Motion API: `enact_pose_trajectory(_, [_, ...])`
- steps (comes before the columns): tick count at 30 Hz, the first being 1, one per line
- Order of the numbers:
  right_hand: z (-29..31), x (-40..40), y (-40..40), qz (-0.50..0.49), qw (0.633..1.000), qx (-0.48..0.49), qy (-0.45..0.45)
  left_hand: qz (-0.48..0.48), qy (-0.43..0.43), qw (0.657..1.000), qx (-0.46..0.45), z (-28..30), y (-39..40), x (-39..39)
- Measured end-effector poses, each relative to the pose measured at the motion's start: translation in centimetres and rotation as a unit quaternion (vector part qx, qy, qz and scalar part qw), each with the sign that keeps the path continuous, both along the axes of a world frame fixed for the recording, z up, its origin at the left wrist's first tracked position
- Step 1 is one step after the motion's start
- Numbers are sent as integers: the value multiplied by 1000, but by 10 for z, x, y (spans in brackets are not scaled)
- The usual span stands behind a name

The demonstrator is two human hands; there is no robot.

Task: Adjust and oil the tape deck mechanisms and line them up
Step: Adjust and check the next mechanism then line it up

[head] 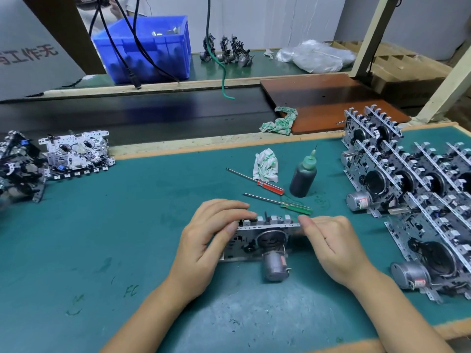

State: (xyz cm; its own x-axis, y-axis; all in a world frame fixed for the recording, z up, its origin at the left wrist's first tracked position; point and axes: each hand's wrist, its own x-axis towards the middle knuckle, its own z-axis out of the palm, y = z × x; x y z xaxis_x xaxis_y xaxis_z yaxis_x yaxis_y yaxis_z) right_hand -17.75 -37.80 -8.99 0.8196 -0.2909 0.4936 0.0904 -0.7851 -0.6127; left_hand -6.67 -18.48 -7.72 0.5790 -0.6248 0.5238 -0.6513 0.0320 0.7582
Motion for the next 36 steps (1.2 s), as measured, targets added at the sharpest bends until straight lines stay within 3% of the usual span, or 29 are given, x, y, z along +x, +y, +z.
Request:
enact_pose_trajectory(3, [1,0,4,16,1000,11,8,0,-9,1000,-9,-2,4,1])
enact_pose_trajectory(7, [5,-1,0,7,995,98,5,-3,-64,998,-5,-3,5,-2])
enact_pose_trajectory(12, [8,0,0,-29,993,114,32,23,-130,991,-22,0,6,-4])
enact_pose_trajectory(18, [8,1,-1,-27,991,125,31,23,-80,996,-11,8,4,-5])
enact_pose_trajectory(21, [8,1,-1,-23,991,130,19,53,-95,994,-16,7,7,-2])
enact_pose_trajectory(27, [9,1,4,14,993,114,31,107,-160,981,-22,3,10,3])
enact_pose_trajectory(31, [6,1,7,20,998,14,53,58,-134,989,4,1,12,6])
enact_pose_trajectory(36, [5,1,7,32,996,-41,73,9,-145,989,33,1,14,10])
